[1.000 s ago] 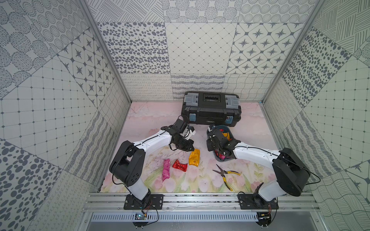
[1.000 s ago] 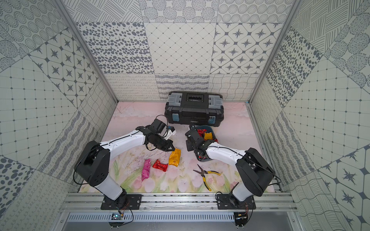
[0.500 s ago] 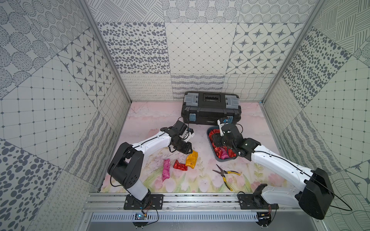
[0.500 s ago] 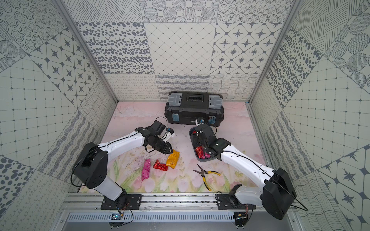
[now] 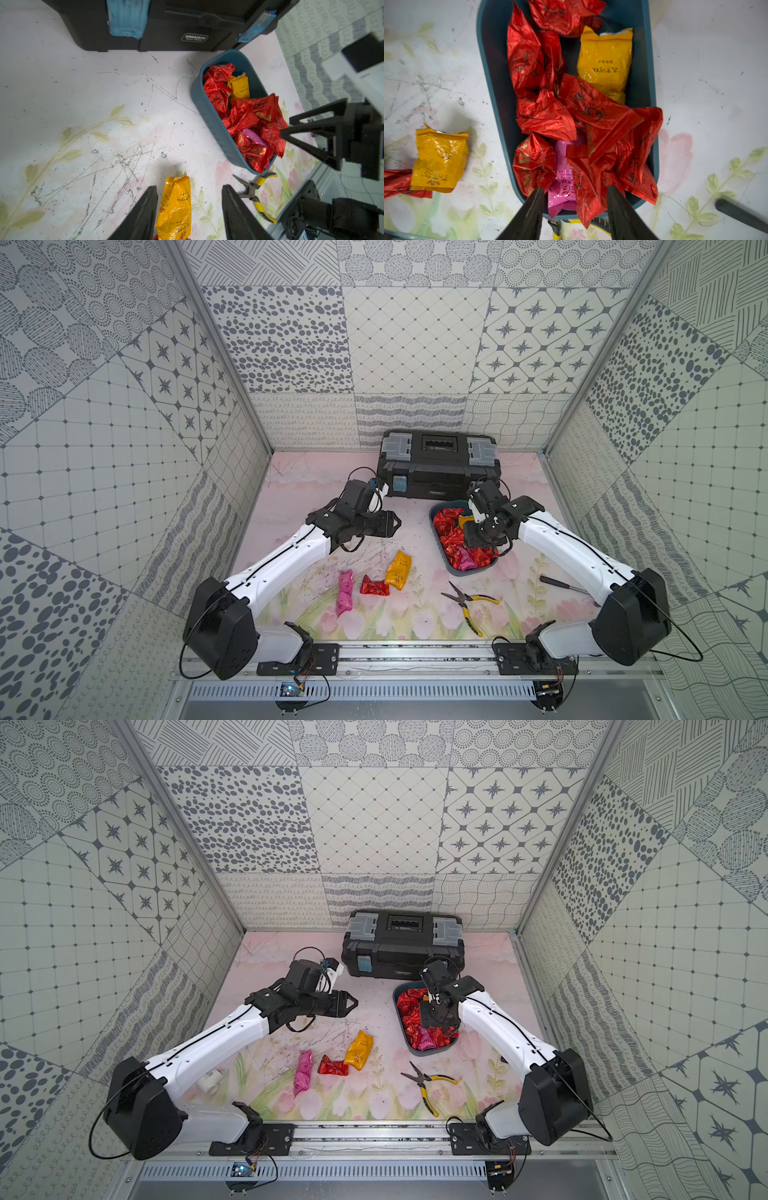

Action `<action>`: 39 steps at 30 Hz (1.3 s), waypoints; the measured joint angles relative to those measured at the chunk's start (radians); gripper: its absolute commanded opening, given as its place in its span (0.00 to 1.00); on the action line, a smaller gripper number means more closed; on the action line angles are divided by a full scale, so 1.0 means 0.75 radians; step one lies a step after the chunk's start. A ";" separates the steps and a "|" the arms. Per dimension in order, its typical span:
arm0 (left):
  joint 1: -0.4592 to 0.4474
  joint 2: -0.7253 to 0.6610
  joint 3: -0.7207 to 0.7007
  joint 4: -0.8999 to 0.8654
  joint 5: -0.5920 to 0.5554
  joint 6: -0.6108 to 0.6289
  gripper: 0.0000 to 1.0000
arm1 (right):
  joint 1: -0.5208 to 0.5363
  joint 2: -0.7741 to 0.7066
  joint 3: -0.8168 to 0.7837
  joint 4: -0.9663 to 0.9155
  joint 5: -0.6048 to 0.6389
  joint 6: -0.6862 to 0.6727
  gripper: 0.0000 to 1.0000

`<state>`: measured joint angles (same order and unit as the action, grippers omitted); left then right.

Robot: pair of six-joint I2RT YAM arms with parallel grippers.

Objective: Take the tea bags out of the storage box
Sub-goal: Place the tea bag at the center of the board, then pick up the tea bag from the storage box.

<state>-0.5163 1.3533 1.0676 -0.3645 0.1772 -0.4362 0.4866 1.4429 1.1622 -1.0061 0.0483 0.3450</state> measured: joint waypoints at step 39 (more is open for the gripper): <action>0.161 -0.246 -0.238 0.163 -0.205 -0.569 0.50 | -0.004 -0.185 -0.030 -0.007 -0.039 -0.232 0.01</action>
<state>-0.3954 1.1687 0.8890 -0.2420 0.0235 -0.8627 0.4835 1.3041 1.1397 -1.0115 0.0189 0.1711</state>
